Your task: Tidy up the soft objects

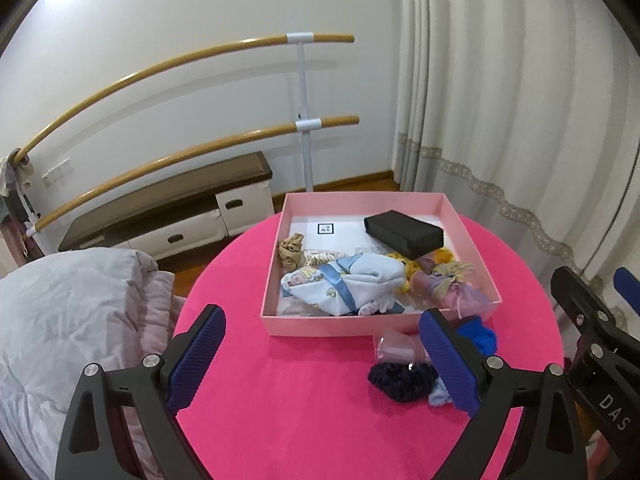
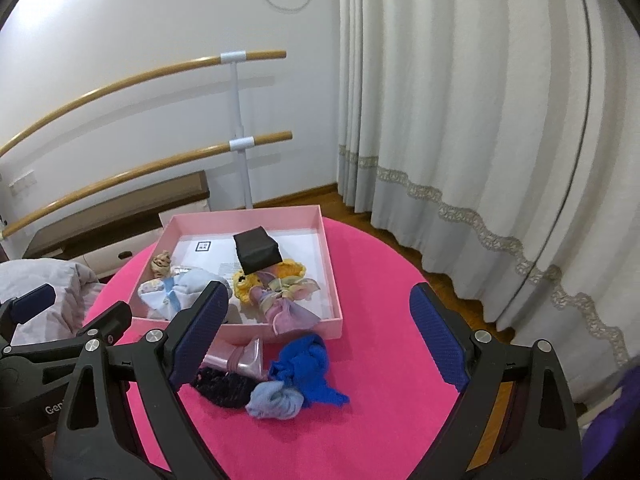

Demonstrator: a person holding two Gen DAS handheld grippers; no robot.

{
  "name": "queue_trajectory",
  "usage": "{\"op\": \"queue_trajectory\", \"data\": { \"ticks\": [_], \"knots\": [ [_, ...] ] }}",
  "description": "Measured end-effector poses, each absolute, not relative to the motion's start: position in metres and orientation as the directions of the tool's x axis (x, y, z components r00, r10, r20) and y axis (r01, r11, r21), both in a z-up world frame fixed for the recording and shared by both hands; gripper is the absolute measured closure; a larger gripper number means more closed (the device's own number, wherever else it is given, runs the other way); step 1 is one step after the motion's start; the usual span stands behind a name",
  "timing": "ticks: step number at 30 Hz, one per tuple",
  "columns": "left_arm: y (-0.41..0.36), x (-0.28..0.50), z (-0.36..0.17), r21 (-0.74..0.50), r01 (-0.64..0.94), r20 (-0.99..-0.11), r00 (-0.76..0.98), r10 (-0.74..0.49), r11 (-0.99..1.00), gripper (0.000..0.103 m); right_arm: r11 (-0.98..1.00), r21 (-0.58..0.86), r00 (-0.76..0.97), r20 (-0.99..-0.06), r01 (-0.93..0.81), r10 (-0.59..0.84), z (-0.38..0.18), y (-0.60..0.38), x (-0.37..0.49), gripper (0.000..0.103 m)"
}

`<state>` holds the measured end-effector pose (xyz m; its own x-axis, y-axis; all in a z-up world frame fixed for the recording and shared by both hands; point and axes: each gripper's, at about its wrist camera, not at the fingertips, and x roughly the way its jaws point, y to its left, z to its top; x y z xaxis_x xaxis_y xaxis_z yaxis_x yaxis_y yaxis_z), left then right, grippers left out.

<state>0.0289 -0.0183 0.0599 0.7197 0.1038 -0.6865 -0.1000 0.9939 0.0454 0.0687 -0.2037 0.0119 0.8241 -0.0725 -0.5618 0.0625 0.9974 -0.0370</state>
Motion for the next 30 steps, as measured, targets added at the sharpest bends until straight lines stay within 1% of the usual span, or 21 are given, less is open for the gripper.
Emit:
{"op": "queue_trajectory", "data": {
  "ticks": [5, 20, 21, 22, 24, 30],
  "knots": [
    [-0.017, -0.010, 0.077, 0.045, -0.110, -0.642, 0.758, 0.113, 0.993, 0.004, 0.997, -0.047, 0.855, -0.513, 0.065, -0.080, 0.028, -0.200, 0.040, 0.011],
    [-0.013, -0.095, 0.108, 0.034, -0.120, -0.532, 0.838, 0.119, 0.992, 0.001, 0.998, -0.006, 0.904, -0.424, 0.058, -0.055, 0.058, -0.194, -0.022, 0.010],
    [-0.012, -0.100, 0.110, 0.032, -0.121, -0.525, 0.842, 0.120, 0.992, 0.001, 0.998, -0.005, 0.907, -0.418, 0.059, -0.055, 0.060, -0.195, -0.025, 0.009],
    [-0.012, -0.104, 0.111, 0.033, -0.128, -0.520, 0.845, 0.126, 0.991, 0.000, 0.998, -0.008, 0.910, -0.410, 0.067, -0.064, 0.062, -0.195, -0.029, 0.000],
    [-0.011, -0.112, 0.113, 0.025, -0.121, -0.508, 0.854, 0.116, 0.992, 0.000, 0.997, -0.008, 0.922, -0.381, 0.078, -0.075, 0.065, -0.197, -0.035, 0.000],
    [-0.011, -0.127, 0.118, 0.025, -0.116, -0.478, 0.871, 0.114, 0.993, 0.000, 0.997, -0.008, 0.935, -0.346, 0.077, -0.075, 0.074, -0.197, -0.048, 0.000]
  ]
}}
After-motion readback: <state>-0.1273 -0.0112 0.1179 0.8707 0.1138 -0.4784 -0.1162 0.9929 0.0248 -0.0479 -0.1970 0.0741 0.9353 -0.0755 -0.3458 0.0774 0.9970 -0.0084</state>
